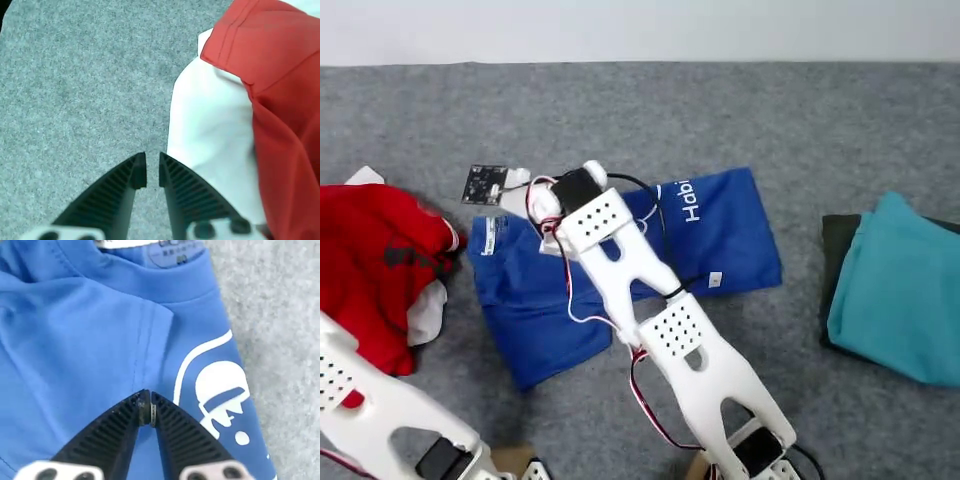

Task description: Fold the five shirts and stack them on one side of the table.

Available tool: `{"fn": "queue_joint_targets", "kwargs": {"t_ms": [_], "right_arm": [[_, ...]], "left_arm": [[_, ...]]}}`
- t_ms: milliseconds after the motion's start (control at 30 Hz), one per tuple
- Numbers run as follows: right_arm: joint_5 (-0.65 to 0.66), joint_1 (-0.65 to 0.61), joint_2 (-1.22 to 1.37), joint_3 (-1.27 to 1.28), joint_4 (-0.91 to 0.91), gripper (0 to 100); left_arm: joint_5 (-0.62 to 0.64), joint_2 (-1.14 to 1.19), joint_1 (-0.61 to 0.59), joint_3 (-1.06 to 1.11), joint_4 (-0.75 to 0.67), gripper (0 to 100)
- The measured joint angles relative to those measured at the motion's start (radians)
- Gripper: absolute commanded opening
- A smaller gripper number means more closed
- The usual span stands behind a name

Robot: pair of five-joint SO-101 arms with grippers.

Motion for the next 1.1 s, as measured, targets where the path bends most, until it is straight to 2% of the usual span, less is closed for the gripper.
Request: {"fn": "queue_joint_targets", "kwargs": {"t_ms": [133,300,467,833,1100], "right_arm": [[-0.041,0.018,-0.091,0.107,0.0,1.0],[-0.083,0.02,-0.265,0.381,0.0,1.0],[-0.153,0.02,-0.292,0.571,0.0,1.0],[-0.175,0.02,-0.195,0.588,0.002,1.0],[-0.175,-0.026,-0.419,0.657,0.002,1.6]], "left_arm": [[0.0,0.0,0.0,0.0,0.0,5],[0.0,0.0,0.0,0.0,0.0,5],[0.0,0.0,0.005,0.0,0.0,5],[0.0,0.0,0.028,0.0,0.0,5],[0.0,0.0,0.028,0.0,0.0,5]]}}
